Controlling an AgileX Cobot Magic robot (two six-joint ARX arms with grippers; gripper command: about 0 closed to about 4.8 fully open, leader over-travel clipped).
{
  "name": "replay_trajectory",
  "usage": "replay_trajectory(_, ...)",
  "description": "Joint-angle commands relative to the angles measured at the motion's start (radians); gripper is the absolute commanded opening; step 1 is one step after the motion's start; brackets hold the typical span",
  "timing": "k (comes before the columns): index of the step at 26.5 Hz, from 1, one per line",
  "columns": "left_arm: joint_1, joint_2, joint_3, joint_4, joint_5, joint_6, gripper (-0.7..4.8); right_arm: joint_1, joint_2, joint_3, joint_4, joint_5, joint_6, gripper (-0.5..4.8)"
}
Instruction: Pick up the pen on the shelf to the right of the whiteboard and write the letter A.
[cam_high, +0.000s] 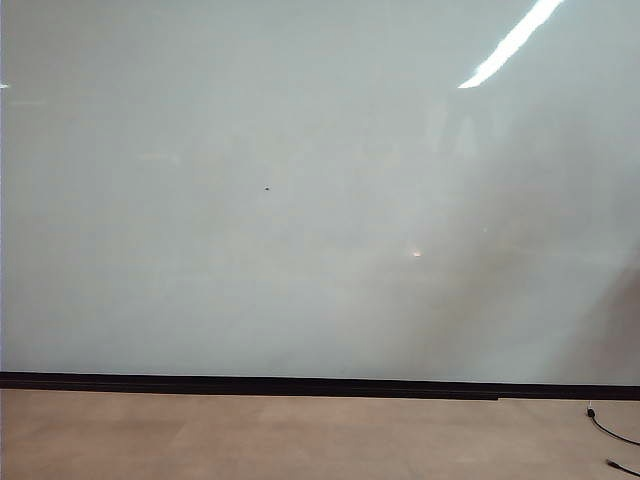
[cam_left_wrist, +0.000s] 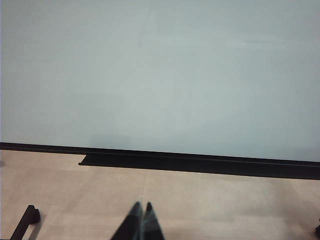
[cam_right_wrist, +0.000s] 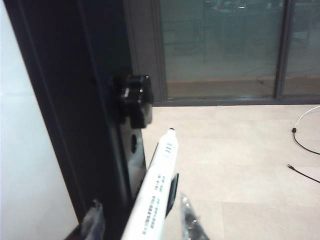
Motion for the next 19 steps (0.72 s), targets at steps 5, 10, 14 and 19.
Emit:
replay_trajectory(5,0.000,0.000,0.003,0.009,0.003,0.005,-0.04,0.000,-0.004,0.010,0.018,-0.008,0.008,1.97)
replay_trajectory(10,0.000,0.000,0.003,0.009,0.003,0.005,-0.05,0.000,-0.004,0.010,0.018,-0.008,0.008,1.97)
replay_trajectory(14,0.000,0.000,0.003,0.009,0.003,0.004,-0.04,0.000,-0.004,0.010,0.018,-0.008,0.012,1.82)
replay_trajectory(19,0.000,0.000,0.003,0.009,0.003,0.005,-0.04,0.000,-0.004,0.010,0.018,-0.009,0.012,1.43)
